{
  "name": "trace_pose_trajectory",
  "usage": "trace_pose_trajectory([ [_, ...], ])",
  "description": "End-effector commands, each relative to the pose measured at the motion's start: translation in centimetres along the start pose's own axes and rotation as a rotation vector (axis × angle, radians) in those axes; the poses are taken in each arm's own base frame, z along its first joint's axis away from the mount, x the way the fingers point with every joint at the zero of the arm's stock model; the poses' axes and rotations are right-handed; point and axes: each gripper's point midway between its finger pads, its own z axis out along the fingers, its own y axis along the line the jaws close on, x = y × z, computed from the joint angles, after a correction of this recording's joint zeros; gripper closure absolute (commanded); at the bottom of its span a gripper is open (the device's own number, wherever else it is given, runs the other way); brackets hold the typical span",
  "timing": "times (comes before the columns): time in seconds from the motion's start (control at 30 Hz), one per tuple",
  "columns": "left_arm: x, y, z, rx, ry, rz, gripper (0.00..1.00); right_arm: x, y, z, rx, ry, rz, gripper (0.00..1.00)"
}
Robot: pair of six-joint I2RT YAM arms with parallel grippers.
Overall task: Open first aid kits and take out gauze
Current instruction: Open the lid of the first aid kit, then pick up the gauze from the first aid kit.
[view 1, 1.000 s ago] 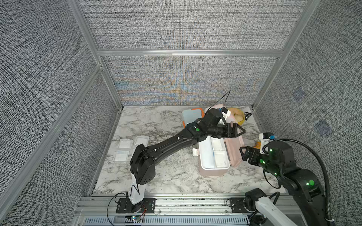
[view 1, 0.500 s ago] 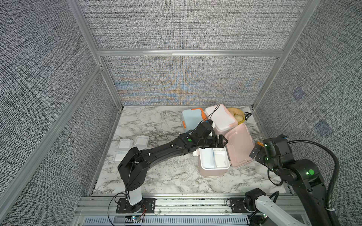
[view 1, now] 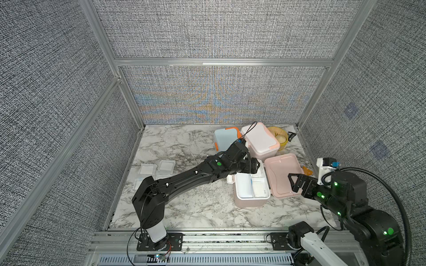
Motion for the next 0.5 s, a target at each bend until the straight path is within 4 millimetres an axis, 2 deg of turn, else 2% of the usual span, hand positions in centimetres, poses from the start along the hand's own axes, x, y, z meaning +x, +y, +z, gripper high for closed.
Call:
trace_pose_trajectory([
  [0.0, 0.2, 1.1, 0.3, -0.066, 0.016, 0.036, 0.26, 0.8, 3.2, 1.6, -0.164, 0.077, -0.058, 0.01],
  [0.13, 0.3, 1.3, 1.2, -0.076, 0.029, 0.016, 0.28, 2.4, 3.0, 4.1, -0.160, 0.156, -0.059, 0.04],
  [0.2, 0.3, 1.1, 1.6, -0.075, 0.039, 0.006, 0.35, 3.0, 2.6, 4.9, -0.142, 0.181, -0.058, 0.05],
  [0.33, 0.5, 1.1, 2.3, -0.089, 0.063, -0.015, 0.39, 3.8, 1.8, 6.0, -0.105, 0.196, -0.048, 0.07],
  [0.47, 0.7, 2.2, 2.7, -0.158, 0.064, -0.012, 0.43, 4.2, 1.5, 6.7, -0.095, 0.201, -0.037, 0.09],
])
